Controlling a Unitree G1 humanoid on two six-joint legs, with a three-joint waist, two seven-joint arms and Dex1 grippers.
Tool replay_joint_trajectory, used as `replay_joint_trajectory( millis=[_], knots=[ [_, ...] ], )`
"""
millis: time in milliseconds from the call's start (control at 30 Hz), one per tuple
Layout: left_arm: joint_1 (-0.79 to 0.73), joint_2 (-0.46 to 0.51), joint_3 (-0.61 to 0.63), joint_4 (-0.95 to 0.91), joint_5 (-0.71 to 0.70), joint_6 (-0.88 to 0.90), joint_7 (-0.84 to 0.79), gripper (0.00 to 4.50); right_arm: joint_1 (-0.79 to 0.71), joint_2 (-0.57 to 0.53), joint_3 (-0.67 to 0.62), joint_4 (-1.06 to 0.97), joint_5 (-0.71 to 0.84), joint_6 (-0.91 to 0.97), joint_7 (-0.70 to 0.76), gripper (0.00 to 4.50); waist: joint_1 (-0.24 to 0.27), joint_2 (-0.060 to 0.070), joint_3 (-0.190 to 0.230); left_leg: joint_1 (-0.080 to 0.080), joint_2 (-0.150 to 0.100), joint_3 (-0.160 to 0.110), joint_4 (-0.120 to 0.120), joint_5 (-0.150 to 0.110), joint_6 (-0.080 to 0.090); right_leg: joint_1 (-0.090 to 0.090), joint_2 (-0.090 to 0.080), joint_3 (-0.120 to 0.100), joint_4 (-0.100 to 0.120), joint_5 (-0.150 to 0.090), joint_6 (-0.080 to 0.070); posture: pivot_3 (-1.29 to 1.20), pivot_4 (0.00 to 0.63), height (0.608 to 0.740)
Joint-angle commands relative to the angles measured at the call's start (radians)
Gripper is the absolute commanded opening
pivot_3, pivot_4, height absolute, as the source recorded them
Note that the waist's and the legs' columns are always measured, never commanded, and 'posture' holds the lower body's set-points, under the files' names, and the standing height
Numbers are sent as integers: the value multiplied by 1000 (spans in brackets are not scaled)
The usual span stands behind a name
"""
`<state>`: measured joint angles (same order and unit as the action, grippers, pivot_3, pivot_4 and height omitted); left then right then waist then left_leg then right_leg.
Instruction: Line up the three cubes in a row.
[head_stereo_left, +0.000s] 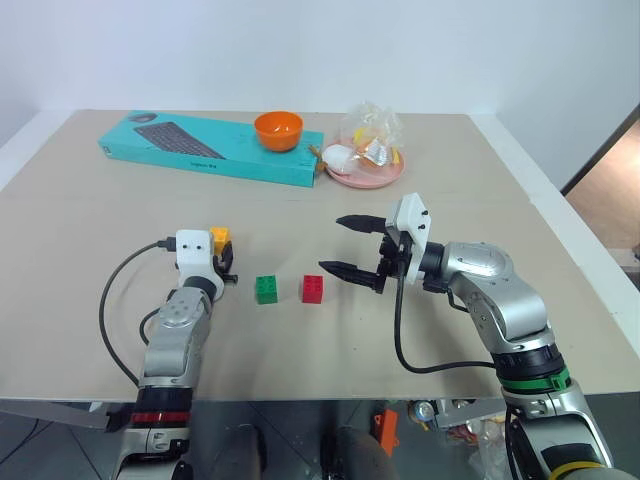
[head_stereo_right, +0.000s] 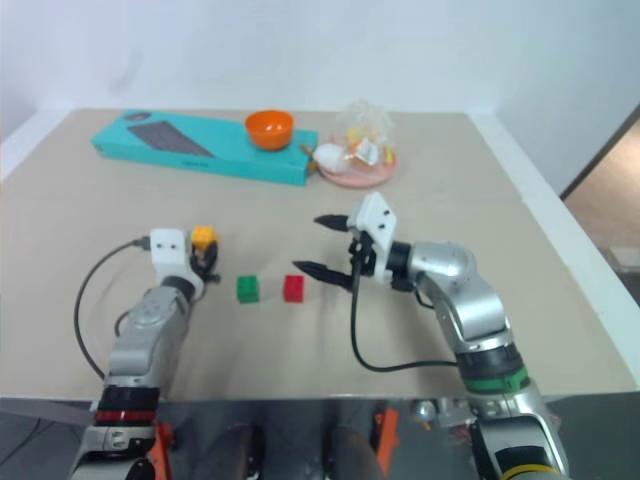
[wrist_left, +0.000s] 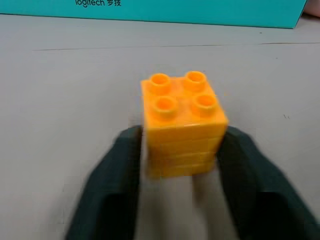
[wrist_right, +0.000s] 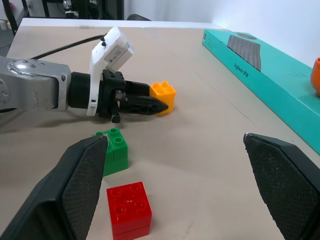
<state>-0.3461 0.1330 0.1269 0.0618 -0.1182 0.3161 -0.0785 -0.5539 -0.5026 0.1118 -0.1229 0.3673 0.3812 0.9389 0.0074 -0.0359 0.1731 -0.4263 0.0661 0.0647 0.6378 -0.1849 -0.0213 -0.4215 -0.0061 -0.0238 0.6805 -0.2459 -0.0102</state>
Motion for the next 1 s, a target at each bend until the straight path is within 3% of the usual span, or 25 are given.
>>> replay_joint_trajectory(
  millis=[33,300,533,667,1000],
  knots=[
    [-28,18,13,0,-1,-31,-6,1506,-13,-8,-9,-6,-6,-22,9,4500,0,0,0,0,0,0,0,0,0,0,0,0,0,0,0,0,150,740],
    [-34,94,23,24,-26,-67,-103,1506,-28,-2,-3,11,-17,-31,20,4500,0,0,0,0,0,0,0,0,0,0,0,0,0,0,0,0,150,740],
    [43,326,32,13,-205,-162,-607,1506,-43,-2,4,27,-21,-37,40,4500,-3,0,0,0,1,2,-2,0,0,-1,0,0,0,0,-1,0,150,740],
    [74,472,23,112,-234,-291,-900,1506,-56,-1,10,45,-30,-46,57,4500,-3,0,0,0,1,2,-3,0,0,-3,1,0,0,-1,-2,0,150,740],
    [20,562,-26,312,-218,-504,-1227,1506,-66,-7,10,63,-41,-58,80,4500,0,0,0,-2,1,4,-2,0,0,-4,-1,-1,0,-2,-3,0,150,740]
  ],
)
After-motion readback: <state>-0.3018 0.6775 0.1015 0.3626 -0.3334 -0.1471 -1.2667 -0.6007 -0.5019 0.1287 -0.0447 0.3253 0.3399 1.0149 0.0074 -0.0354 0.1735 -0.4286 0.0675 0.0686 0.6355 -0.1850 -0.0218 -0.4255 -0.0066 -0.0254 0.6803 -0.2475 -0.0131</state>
